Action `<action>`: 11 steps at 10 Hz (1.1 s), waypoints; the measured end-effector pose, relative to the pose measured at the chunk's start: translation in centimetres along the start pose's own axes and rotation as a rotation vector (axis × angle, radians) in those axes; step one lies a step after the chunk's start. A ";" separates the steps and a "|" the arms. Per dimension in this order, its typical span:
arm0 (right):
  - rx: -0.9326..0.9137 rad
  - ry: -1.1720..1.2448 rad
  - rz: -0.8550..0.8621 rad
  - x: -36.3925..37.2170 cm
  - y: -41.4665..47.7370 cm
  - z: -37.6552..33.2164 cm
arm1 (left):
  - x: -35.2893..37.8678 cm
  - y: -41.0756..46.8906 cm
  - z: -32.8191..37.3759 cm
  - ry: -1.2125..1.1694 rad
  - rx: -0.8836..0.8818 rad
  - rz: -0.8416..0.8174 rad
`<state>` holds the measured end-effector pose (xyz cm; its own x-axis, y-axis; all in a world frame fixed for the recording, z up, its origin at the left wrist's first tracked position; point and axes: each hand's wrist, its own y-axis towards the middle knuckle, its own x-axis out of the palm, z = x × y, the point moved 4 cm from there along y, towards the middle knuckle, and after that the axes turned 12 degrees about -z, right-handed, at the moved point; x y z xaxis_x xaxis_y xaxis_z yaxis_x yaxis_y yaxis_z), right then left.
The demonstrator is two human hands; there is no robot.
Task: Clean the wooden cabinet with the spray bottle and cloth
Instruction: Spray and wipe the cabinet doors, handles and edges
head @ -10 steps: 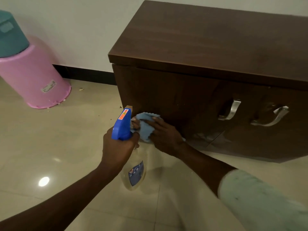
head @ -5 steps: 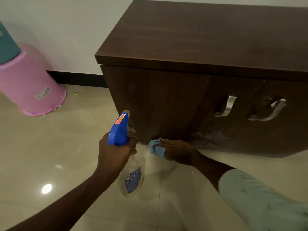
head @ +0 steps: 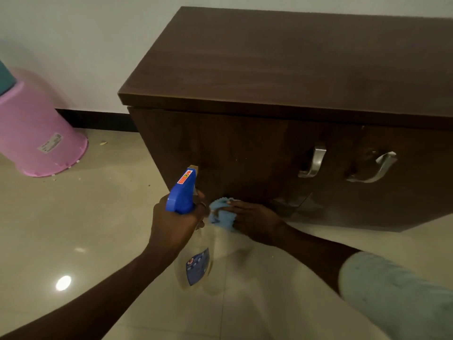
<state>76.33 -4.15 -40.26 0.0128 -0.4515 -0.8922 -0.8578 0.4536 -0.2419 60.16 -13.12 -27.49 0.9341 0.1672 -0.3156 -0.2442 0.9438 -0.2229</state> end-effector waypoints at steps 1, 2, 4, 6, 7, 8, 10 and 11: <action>0.064 0.043 -0.074 1.2 -0.1 1.6 | 1.3 0.6 -0.2 0.038 0.032 -0.042; 0.031 -0.075 -0.045 -0.7 -4.6 3.8 | 2.3 0.4 -0.2 0.034 0.053 -0.105; 0.083 -0.391 0.043 -2.1 -14.6 9.2 | 5.2 0.2 0.5 0.043 0.066 -0.196; 0.354 -0.083 0.683 -2.8 -19.0 6.3 | 7.6 0.3 2.0 0.038 0.080 -0.243; 0.597 0.607 1.253 -1.7 -18.7 5.7 | 8.4 0.0 2.7 0.021 0.102 -0.246; 0.839 1.003 1.416 -0.9 -15.6 4.4 | 9.1 -0.4 3.0 0.041 0.121 -0.269; 0.710 1.308 1.109 -2.6 -8.7 -0.7 | 10.0 -0.8 3.1 0.132 0.169 -0.238; 0.652 1.407 0.973 -2.4 -6.3 -1.8 | 10.4 -0.4 2.7 0.121 0.126 -0.227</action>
<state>80.82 -7.30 -35.88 -0.9963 0.0457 0.0725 0.0225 0.9557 -0.2935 70.64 -10.99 -28.16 0.9214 -0.0809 -0.3801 0.0095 0.9825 -0.1861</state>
